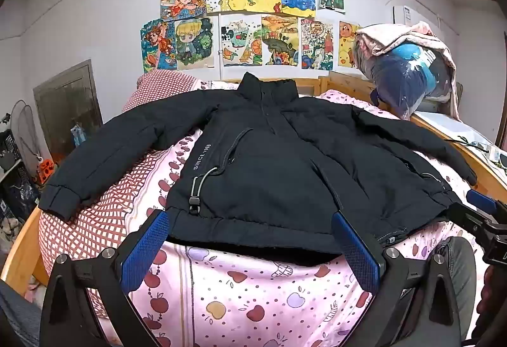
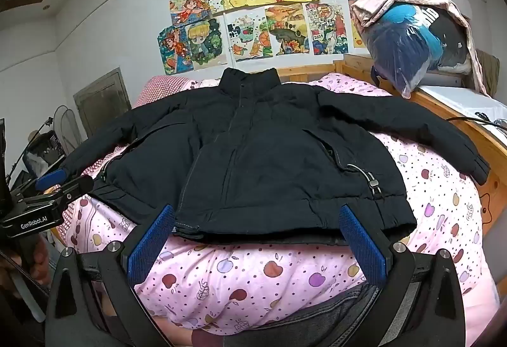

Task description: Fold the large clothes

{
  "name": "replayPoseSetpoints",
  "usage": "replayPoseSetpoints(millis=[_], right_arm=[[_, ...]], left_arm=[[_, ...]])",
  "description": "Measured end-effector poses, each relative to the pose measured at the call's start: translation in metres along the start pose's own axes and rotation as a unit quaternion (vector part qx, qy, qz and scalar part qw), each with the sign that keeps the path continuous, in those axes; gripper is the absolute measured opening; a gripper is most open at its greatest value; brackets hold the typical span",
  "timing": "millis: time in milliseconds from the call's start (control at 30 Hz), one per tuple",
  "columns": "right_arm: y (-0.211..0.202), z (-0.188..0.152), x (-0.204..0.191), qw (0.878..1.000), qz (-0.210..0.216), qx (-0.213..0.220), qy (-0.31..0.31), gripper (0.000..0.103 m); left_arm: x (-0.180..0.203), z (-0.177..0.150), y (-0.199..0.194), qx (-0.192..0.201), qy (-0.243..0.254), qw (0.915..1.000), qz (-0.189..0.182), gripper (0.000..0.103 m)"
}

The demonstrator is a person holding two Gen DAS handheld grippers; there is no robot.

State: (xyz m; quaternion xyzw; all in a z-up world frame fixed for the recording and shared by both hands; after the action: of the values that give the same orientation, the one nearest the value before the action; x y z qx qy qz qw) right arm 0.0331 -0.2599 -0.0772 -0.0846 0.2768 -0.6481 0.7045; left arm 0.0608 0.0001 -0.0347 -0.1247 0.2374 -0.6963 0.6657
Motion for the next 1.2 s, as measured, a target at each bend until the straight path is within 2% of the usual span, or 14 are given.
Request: replayPoseSetpoints(millis=[1200], right_arm=[[0.0034, -0.0073, 0.0063, 1.0, 0.002, -0.003, 0.004, 0.102]], left_arm=[[0.0001, 0.0, -0.0001, 0.001, 0.0, 1.0, 0.001, 0.103]])
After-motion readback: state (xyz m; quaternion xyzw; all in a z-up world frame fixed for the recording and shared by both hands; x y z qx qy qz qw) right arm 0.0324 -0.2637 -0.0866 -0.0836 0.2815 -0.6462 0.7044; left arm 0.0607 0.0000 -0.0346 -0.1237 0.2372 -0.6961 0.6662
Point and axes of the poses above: each gripper's, at about its wrist camera, not at the fingertips, and y roughly the way its jaws point, x to its right, z to its top, the point moved 7 cm from there along y, roughly the way its jaws point, and after that the axes turned 8 degrees about y, right-handed, at the moved point
